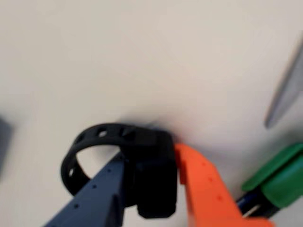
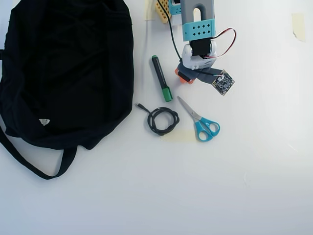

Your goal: Put the bike light into the black bag

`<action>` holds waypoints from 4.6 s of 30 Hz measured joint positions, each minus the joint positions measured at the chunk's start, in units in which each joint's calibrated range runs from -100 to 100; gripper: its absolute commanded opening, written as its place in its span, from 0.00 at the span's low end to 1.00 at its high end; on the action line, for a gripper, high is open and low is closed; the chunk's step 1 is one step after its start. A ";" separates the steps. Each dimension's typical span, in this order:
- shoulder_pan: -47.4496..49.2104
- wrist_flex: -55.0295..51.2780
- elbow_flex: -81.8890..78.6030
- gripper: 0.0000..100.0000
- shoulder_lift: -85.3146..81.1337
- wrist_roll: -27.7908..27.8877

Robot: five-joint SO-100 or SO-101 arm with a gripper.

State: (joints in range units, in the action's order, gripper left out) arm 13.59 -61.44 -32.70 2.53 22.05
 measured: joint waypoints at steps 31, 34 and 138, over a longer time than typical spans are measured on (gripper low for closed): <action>-0.96 -36.67 30.35 0.02 -18.02 -12.70; -1.54 -36.67 30.35 0.02 -22.75 -16.31; -10.36 -11.85 -43.40 0.02 -90.16 -22.86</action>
State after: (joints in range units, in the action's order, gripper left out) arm 3.23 -73.29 -76.10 -87.63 -0.81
